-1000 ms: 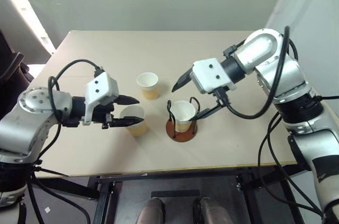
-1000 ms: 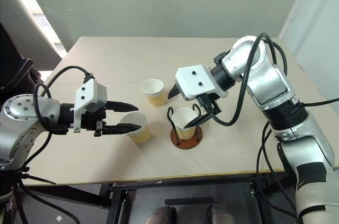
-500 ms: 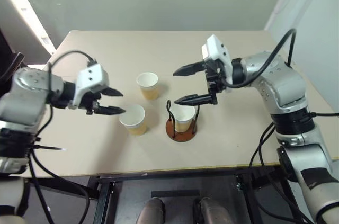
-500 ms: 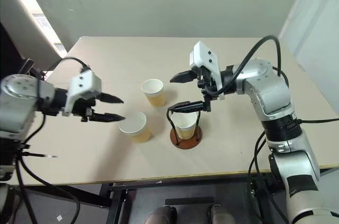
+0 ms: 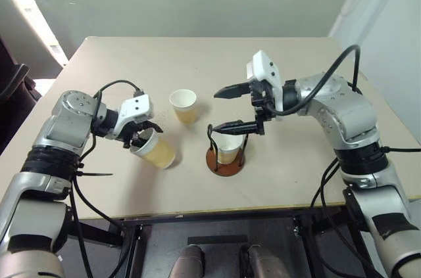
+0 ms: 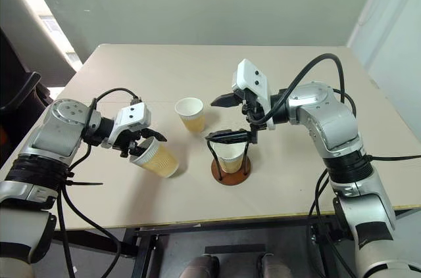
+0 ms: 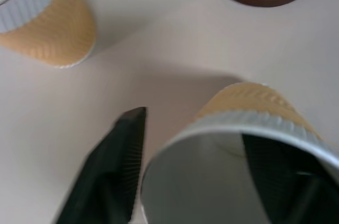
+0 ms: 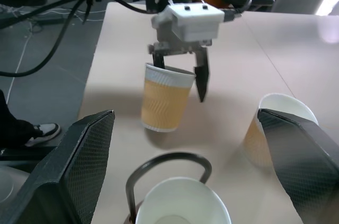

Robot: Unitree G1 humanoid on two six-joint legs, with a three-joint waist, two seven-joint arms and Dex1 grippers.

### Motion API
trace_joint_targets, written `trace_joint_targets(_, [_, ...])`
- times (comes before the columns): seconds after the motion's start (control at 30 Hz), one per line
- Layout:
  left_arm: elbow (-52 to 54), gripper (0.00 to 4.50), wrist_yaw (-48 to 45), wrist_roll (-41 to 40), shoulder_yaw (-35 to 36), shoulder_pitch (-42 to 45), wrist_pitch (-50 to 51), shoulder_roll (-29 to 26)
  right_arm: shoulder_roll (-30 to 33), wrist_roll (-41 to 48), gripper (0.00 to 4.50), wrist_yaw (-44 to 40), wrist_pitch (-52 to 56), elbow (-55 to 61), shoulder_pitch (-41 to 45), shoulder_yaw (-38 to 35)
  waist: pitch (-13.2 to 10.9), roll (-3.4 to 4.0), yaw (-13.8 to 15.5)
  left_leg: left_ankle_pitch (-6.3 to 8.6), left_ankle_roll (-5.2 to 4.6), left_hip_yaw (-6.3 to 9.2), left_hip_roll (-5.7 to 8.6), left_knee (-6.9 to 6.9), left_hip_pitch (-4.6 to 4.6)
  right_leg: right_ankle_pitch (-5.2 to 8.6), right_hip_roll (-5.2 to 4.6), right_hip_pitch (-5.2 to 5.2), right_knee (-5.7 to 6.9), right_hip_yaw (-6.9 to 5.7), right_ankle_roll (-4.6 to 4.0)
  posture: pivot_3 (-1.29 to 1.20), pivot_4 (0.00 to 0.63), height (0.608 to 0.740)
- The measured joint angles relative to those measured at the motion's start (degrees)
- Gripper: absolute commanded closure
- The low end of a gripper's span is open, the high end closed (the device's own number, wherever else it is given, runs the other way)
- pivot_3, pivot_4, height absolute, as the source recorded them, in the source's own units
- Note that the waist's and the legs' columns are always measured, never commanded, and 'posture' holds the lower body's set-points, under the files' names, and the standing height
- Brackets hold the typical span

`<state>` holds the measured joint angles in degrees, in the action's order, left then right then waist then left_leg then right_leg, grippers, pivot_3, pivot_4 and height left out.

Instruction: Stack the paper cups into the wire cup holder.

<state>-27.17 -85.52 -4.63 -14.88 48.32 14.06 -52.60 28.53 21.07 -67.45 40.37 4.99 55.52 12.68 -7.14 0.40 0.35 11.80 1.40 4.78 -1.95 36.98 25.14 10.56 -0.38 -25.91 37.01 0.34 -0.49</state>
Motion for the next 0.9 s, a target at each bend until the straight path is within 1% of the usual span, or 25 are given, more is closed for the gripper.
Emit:
trace_joint_targets(0.17, [0.93,4.47,-2.21,-0.73,0.76,-0.03,0.17,-0.52,0.41,-0.16,0.0,0.03,-0.54,-0.01,0.0,0.11,0.0,0.0,-0.02,-0.01,-0.01,0.0,0.0,0.01,0.0,0.01,0.0,0.0,0.0,0.0,-0.01,0.0,0.15,0.74])
trace_joint_targets(0.3, [3.8,4.47,-3.74,-2.6,2.2,-0.21,1.14,-1.57,1.4,-0.35,0.0,-0.35,-1.24,-0.08,0.01,0.26,0.0,0.0,-0.01,0.0,-0.01,0.0,0.0,0.02,0.01,0.01,0.0,0.01,0.0,0.0,0.0,0.0,0.15,0.74])
trace_joint_targets(0.37, [5.15,4.47,-4.14,-3.55,2.86,-0.33,1.58,-2.49,2.89,0.04,0.0,-1.64,-1.22,-0.08,0.01,0.26,0.0,0.0,0.01,-0.01,-0.01,0.0,0.0,0.02,0.02,0.01,0.0,0.01,-0.01,0.0,-0.01,0.0,0.15,0.74])
trace_joint_targets(0.47, [6.84,4.47,-4.37,-6.26,3.57,0.01,2.67,-3.2,7.04,2.07,0.0,-5.34,-0.62,0.73,-0.3,-0.21,0.0,-0.01,0.19,-0.01,-0.02,-0.02,0.0,0.03,0.04,0.05,-0.01,0.04,-0.04,0.0,-0.06,0.0,0.15,0.74])
trace_joint_targets(0.53, [7.19,4.47,-4.44,-8.57,3.78,2.16,3.33,-3.57,11.75,4.68,0.0,-9.27,0.38,2.75,-1.72,-1.11,0.0,-0.05,0.48,-0.04,-0.07,-0.02,0.0,0.06,0.17,0.13,-0.01,0.03,-0.06,-0.05,-0.14,0.0,0.15,0.74])
trace_joint_targets(0.63, [7.39,4.47,-4.5,-12.81,4.89,9.28,4.06,-4.79,18.92,8.19,0.0,-15.18,0.51,4.49,-5.34,-4.38,0.01,-0.1,0.76,-0.04,-0.1,-0.07,0.0,0.11,0.25,0.13,-0.04,0.04,-0.12,-0.04,-0.13,0.0,0.15,0.74])
trace_joint_targets(0.7, [7.22,4.47,-4.53,-17.96,4.62,17.5,4.5,-4.26,22.56,9.39,0.0,-16.49,0.68,2.62,-6.36,-7.63,-0.01,-0.13,0.97,-0.1,-0.19,-0.12,0.01,0.14,0.34,0.12,-0.08,0.04,-0.21,-0.01,-0.11,0.0,0.15,0.74])
trace_joint_targets(0.73, [7.36,4.47,-4.54,-19.89,4.34,20.29,4.61,-3.82,23.48,9.4,0.0,-16.46,0.62,1.86,-6.48,-8.6,-0.01,-0.14,0.98,-0.1,-0.22,-0.15,0.02,0.14,0.3,0.12,-0.13,0.07,-0.21,0.02,-0.1,0.0,0.15,0.74])
trace_joint_targets(0.77, [7.66,4.47,-4.56,-22.87,3.0,24.03,4.67,-3.15,24.7,9.18,0.0,-16.26,0.32,1.06,-6.69,-9.75,0.01,-0.12,0.98,-0.09,-0.27,-0.2,0.07,0.14,0.22,0.13,-0.19,0.15,-0.21,0.07,-0.08,0.0,0.15,0.74])
trace_joint_targets(0.83, [8.58,4.47,-4.58,-26.97,-0.74,27.21,4.53,-1.74,25.19,8.92,0.0,-15.49,-0.21,0.47,-7.01,-10.07,0.05,-0.03,0.87,-0.02,-0.38,-0.32,0.11,0.1,-0.15,0.2,-0.25,0.45,-0.21,0.17,0.09,0.0,0.15,0.74])
trace_joint_targets(0.9, [8.11,4.47,-4.59,-29.6,-7.14,29.21,3.51,1.08,25.05,8.91,0.0,-14.48,-0.46,0.43,-7.67,-10.12,0.02,0.02,0.72,-0.06,-0.47,-0.39,0.13,0.12,-0.29,0.27,-0.27,0.6,-0.17,0.2,0.26,0.0,0.15,0.74])
